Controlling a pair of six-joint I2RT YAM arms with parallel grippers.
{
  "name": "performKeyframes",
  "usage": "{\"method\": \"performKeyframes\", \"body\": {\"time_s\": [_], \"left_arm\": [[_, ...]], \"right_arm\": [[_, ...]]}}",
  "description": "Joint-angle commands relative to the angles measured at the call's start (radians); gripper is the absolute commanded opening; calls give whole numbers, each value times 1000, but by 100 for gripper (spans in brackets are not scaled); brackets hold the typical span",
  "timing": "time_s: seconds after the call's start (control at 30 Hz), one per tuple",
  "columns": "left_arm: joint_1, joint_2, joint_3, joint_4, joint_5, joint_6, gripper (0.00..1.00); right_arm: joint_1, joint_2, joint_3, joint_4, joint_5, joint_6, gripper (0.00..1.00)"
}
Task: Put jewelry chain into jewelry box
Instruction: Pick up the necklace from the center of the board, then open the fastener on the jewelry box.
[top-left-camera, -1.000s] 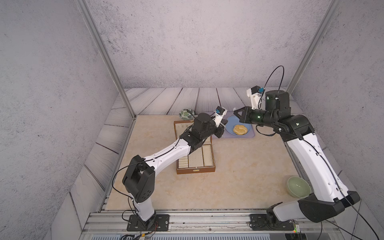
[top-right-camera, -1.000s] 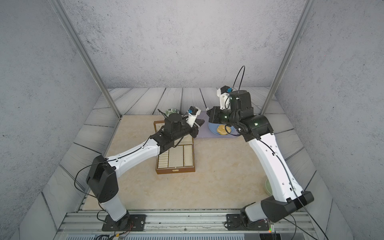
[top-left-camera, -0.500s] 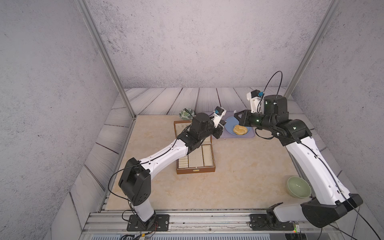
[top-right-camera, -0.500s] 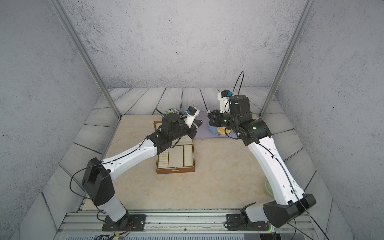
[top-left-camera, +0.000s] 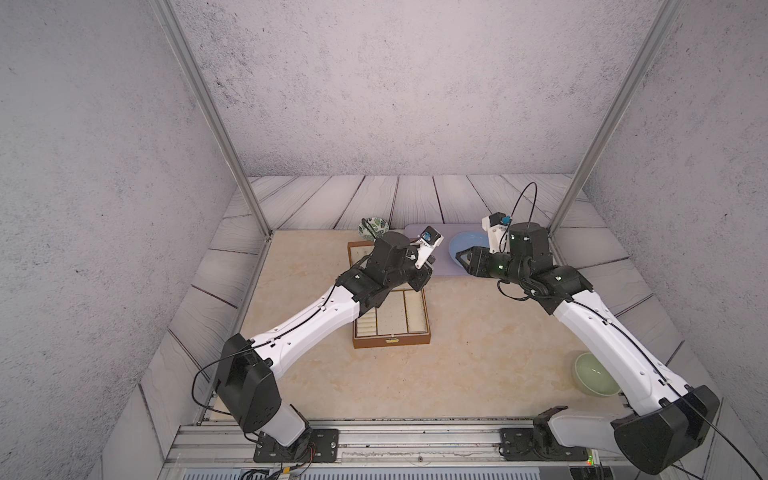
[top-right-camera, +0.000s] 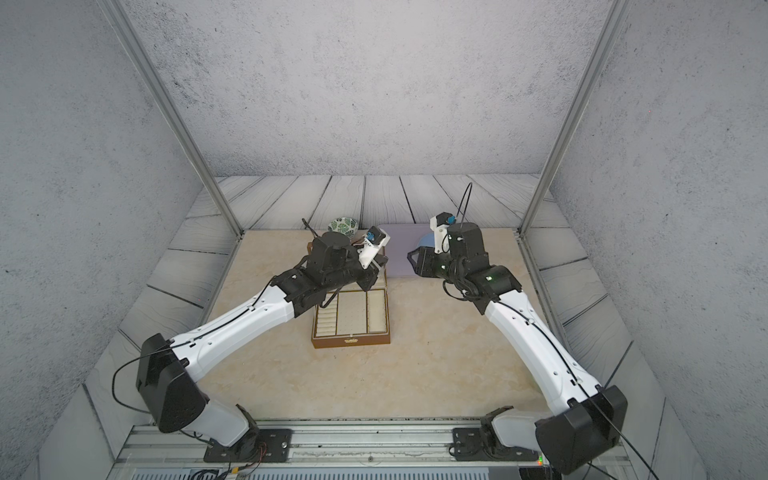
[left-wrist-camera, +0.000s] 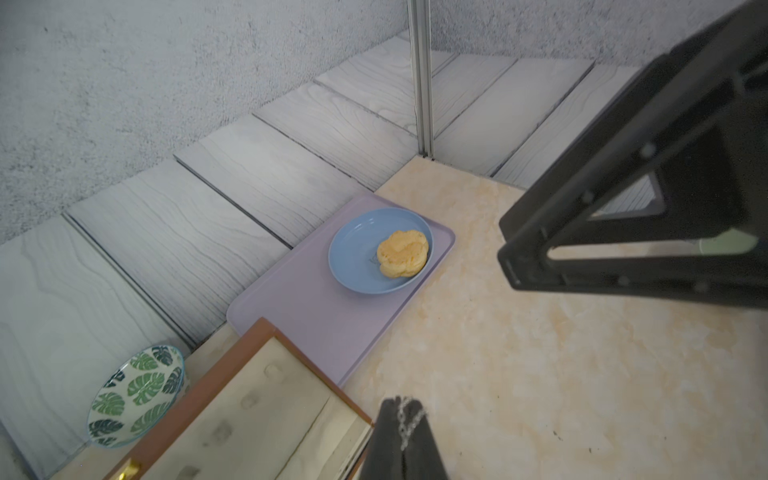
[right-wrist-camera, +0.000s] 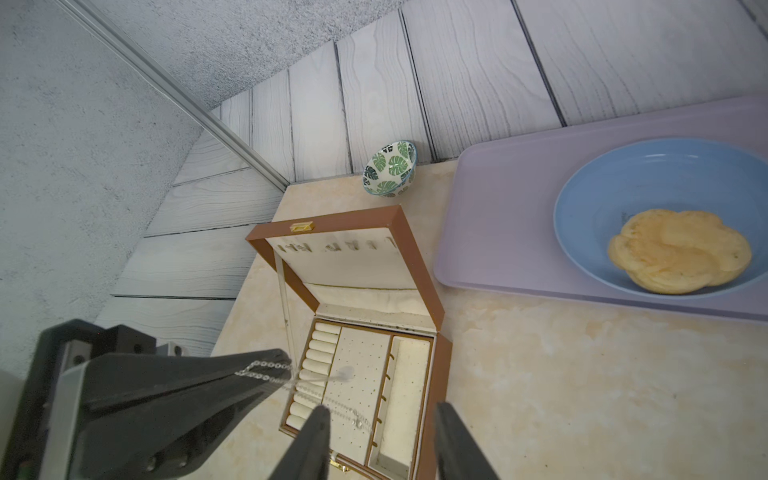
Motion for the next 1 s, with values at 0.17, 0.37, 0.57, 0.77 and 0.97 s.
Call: {"method": "performKeyframes", "body": {"time_s": [0.17, 0.37, 0.57, 0.77, 0.97], "left_arm": [[33, -131, -78, -196, -94, 8, 0], [51, -251, -163, -290, -162, -55, 0], [60, -368, -229, -411, -247, -107, 0], [64, -463, -271, -461, -289, -150, 0], [65, -519, -292, -513, -332, -172, 0]], "right_arm": [[3, -4, -122, 144, -89, 26, 46], [46, 65, -149, 179, -109, 69, 47], [112, 156, -128, 242, -64, 134, 47], [158, 277, -42, 273, -16, 212, 49], [196, 361, 16, 358, 74, 420, 53]]}}
